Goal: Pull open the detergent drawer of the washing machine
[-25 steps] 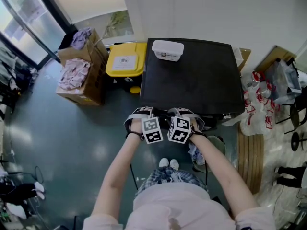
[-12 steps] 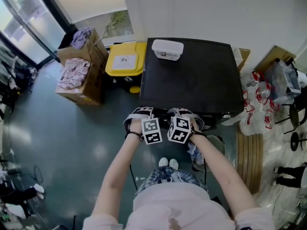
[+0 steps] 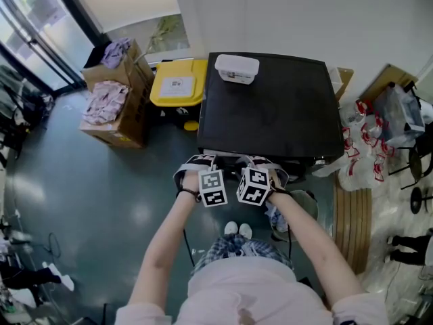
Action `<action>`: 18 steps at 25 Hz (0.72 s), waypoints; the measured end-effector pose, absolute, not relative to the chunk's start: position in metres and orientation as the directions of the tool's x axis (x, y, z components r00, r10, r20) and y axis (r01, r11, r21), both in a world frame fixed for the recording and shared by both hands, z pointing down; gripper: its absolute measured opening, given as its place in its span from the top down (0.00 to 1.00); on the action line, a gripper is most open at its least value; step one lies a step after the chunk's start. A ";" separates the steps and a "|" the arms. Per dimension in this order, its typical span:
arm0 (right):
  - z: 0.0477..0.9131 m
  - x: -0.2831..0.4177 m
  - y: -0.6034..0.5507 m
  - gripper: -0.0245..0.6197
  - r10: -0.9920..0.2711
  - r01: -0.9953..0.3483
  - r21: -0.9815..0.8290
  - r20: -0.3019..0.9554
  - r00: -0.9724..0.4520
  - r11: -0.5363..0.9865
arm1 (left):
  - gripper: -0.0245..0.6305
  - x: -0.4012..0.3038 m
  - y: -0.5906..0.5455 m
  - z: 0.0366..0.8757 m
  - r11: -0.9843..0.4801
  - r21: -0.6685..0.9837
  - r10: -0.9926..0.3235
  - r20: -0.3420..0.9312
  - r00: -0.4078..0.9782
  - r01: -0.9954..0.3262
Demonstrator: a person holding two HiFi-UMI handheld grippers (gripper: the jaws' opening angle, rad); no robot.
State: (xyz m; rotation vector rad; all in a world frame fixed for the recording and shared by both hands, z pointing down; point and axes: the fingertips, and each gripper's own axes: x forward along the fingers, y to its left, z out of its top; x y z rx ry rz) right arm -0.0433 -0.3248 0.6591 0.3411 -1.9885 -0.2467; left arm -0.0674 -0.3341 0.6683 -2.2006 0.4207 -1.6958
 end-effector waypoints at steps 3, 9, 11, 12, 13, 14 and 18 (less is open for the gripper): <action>0.660 -0.042 -0.316 0.87 -0.337 -0.130 0.312 0.847 -0.411 0.941 | 0.86 -0.065 -0.325 0.669 -0.904 -0.427 -0.420 0.872 0.253 -0.029; 0.660 -0.043 -0.305 0.87 -0.336 -0.136 0.308 0.842 -0.422 0.942 | 0.86 -0.068 -0.313 0.668 -0.904 -0.427 -0.420 0.872 0.251 -0.028; 0.659 -0.044 -0.300 0.87 -0.330 -0.139 0.299 0.842 -0.428 0.944 | 0.86 -0.068 -0.309 0.668 -0.905 -0.424 -0.418 0.873 0.251 -0.031; 0.658 -0.044 -0.297 0.87 -0.329 -0.141 0.298 0.841 -0.429 0.944 | 0.86 -0.068 -0.307 0.668 -0.906 -0.423 -0.417 0.874 0.251 -0.032; 0.658 -0.044 -0.295 0.87 -0.329 -0.142 0.297 0.841 -0.429 0.944 | 0.86 -0.068 -0.304 0.668 -0.906 -0.421 -0.416 0.874 0.252 -0.033; 0.658 -0.043 -0.293 0.87 -0.327 -0.143 0.294 0.842 -0.429 0.945 | 0.86 -0.068 -0.302 0.667 -0.907 -0.421 -0.415 0.874 0.253 -0.032; 0.660 -0.044 -0.279 0.87 -0.320 -0.141 0.288 0.843 -0.432 0.947 | 0.86 -0.069 -0.288 0.668 -0.907 -0.420 -0.414 0.874 0.255 -0.035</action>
